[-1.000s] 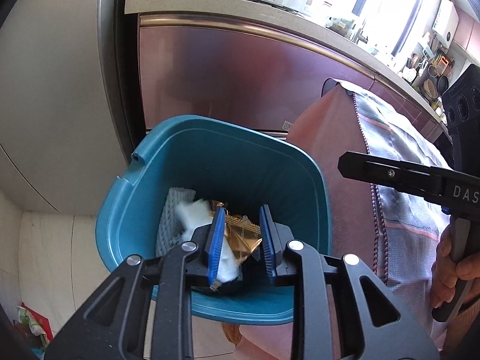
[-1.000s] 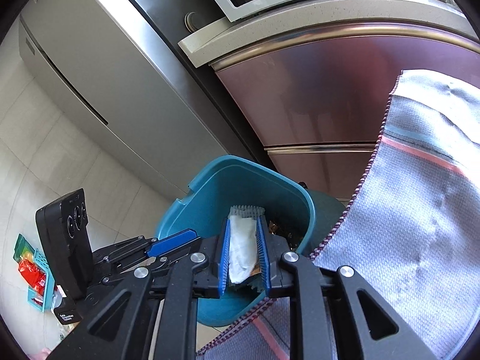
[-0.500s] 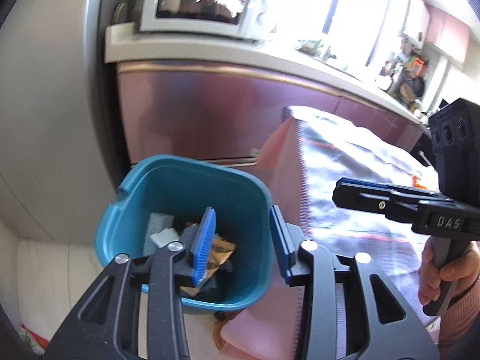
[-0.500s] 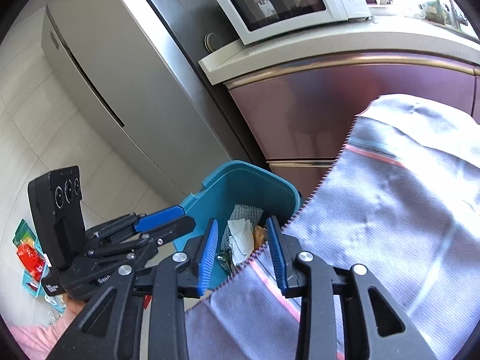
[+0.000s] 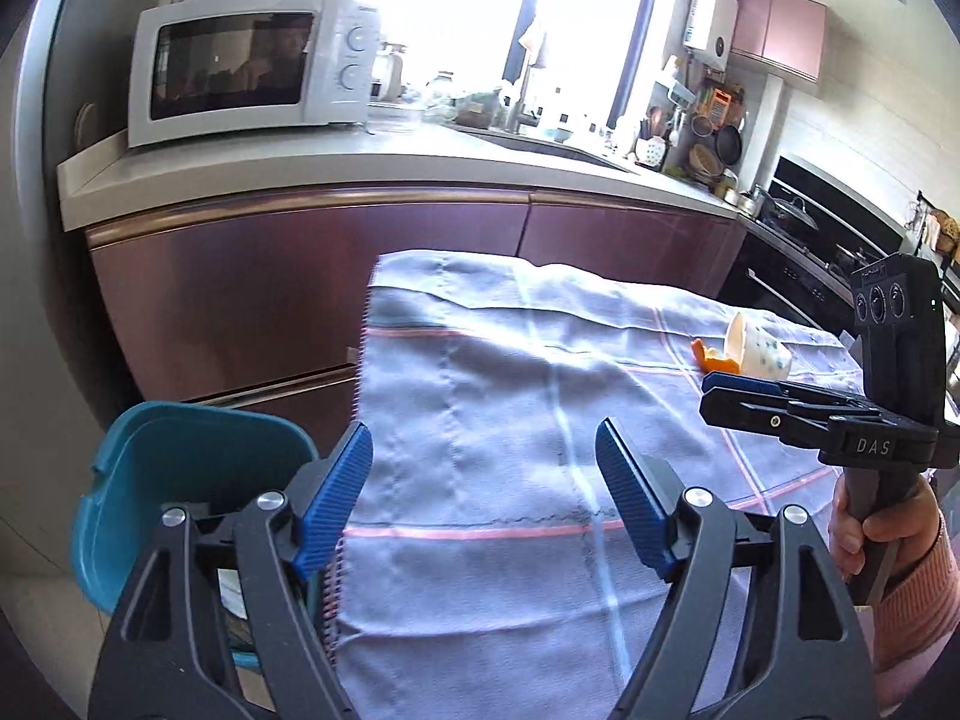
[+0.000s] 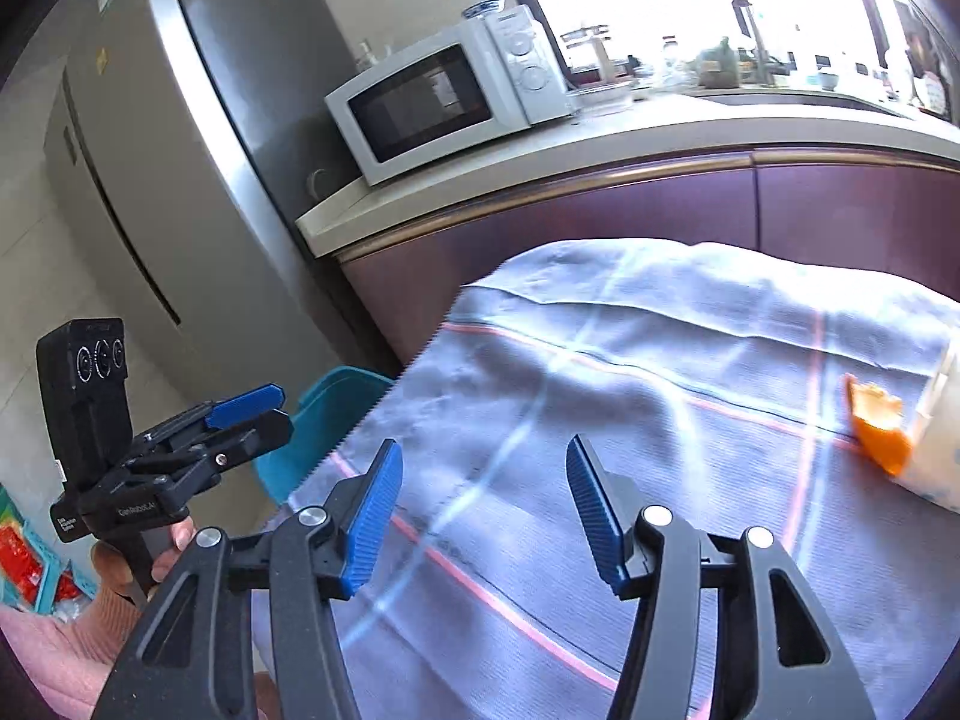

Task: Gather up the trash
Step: 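Move both open tools back over the paper cup and small peel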

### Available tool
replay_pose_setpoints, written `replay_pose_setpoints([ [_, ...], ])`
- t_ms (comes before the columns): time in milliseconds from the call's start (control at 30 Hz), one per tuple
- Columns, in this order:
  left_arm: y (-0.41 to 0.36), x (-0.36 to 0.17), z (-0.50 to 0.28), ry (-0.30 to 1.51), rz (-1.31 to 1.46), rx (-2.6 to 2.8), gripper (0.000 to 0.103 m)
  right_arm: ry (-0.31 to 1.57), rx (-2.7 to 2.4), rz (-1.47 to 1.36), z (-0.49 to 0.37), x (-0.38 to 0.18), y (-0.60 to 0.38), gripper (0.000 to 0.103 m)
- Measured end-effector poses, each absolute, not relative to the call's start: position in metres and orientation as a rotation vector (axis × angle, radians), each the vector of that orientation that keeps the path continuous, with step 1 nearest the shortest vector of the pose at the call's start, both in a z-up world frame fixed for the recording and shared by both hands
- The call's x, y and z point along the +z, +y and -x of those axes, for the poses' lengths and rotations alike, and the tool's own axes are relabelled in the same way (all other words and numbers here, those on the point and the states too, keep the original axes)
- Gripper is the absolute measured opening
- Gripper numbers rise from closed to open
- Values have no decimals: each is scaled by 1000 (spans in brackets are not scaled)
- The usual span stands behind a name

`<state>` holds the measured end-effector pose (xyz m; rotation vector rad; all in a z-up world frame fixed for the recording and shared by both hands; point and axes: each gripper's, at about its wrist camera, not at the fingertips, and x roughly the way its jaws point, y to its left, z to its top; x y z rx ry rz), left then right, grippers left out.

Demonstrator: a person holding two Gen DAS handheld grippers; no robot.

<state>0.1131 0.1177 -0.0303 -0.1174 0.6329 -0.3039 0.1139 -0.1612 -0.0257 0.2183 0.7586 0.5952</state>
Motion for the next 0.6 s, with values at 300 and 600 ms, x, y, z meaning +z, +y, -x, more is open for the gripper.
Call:
replay_pose_setpoints([
  [300,30,-32,-147,677,35,-449,72,715,379,-330,-107,-39,-268,55],
  [600,-56,-39,-192,751,-22,-582,65,695,220,-436,-111,-56,-336,52],
])
